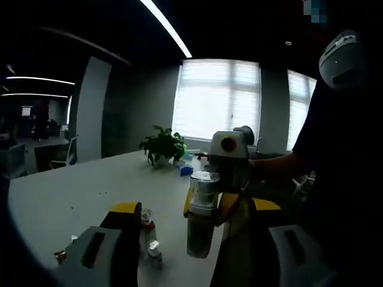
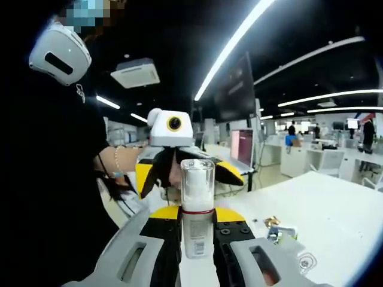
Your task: Arrange the skincare products in the storage area until every visible bottle or jar stands upright without overlapping.
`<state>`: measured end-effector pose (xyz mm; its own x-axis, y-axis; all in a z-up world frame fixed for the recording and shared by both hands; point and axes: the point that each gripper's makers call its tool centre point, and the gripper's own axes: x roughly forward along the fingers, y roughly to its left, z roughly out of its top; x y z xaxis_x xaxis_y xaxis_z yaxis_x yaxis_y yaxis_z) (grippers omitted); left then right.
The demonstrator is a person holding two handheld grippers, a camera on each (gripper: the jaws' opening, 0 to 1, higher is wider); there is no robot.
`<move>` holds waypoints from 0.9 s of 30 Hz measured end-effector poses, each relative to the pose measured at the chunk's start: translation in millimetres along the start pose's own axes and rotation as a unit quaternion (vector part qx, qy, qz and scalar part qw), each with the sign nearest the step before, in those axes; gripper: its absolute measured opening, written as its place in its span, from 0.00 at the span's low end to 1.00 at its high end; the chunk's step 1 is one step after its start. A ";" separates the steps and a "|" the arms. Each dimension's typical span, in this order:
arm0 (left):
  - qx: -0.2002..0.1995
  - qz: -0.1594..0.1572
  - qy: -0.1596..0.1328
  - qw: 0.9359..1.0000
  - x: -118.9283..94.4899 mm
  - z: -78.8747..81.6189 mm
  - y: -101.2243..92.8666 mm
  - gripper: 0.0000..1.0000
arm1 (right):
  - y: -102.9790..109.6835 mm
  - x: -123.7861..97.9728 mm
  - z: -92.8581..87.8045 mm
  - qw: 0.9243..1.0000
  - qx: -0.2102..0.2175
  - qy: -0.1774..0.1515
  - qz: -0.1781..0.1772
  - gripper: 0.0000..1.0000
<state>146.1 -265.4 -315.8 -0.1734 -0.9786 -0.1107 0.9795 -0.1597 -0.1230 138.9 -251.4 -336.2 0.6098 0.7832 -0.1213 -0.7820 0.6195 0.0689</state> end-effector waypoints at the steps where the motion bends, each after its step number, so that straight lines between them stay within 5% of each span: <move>1: 0.000 0.007 0.000 1.000 0.4 -1.7 1.6 0.76 | -0.9 -0.6 -1.2 1.000 0.001 0.001 0.000 0.10; 10: -0.002 0.035 -0.002 0.999 -0.6 -9.8 9.0 0.99 | -4.1 -2.3 -5.8 1.000 0.002 -0.001 -0.004 0.10; 27: -0.019 0.054 0.018 0.998 -12.1 -32.7 5.9 0.99 | -14.0 -9.3 -34.3 1.000 -0.003 0.017 -0.021 0.10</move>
<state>150.6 -250.2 -347.4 -0.0717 -0.9845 -0.1602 0.9881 -0.0482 -0.1461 139.8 -269.2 -370.1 0.6377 0.7542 -0.1569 -0.7564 0.6516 0.0577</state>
